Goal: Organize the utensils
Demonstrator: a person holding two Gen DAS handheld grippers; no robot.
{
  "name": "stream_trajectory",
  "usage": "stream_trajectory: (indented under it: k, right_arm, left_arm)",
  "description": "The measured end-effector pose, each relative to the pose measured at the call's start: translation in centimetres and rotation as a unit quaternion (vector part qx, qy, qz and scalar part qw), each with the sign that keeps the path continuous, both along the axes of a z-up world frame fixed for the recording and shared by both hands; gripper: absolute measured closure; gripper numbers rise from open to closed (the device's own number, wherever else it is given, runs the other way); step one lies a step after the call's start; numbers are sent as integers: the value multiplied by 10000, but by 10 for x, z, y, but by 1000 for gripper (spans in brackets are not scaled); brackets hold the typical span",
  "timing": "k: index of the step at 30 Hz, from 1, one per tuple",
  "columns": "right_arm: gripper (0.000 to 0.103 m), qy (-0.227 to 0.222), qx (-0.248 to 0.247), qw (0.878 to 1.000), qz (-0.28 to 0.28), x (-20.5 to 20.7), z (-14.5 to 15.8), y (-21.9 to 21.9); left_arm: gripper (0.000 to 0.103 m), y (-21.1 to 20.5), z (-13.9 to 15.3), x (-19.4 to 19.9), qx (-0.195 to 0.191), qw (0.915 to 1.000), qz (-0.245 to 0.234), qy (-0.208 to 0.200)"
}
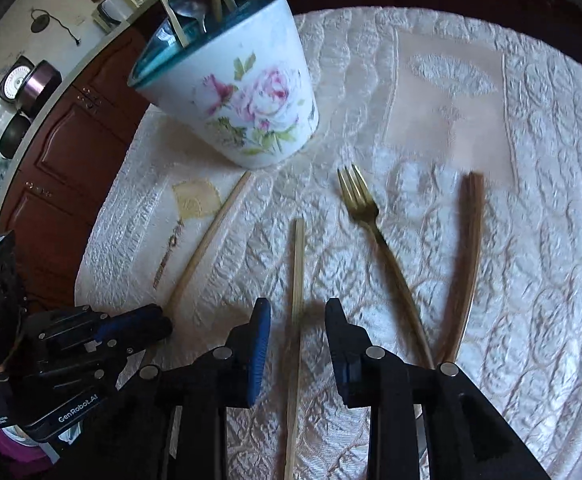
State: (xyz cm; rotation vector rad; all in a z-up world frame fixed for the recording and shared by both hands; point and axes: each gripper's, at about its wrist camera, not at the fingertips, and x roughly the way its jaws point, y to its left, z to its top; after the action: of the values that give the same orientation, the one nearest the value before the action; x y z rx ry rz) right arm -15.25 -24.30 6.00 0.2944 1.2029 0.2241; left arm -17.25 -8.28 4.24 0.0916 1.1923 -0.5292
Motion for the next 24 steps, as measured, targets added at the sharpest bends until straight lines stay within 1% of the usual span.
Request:
stream_trajectory:
  k: [4,9,16,18,24]
  right_arm:
    - [76,-2,-54,10000,-22,1,-1,-8]
    - [76,-8,-154,9999,24,12,-3,1]
    - [76,60,-149,9998,76,35,1,0]
    - [76,86,-130,9998,99,30,3,-2]
    - [76,186,-188,9994,204,45,-6,5]
  left_arm:
    - [86,-3,4,12,64,9999,43,-73]
    - [73,-6,7,28,68,9999,89,-109]
    - [72,-23,5,47,165,9997,23,-201]
    - [72,-28,4,51,172,9997,-37,-179]
    - [72,-47,3,66,201,9994,-212,-200]
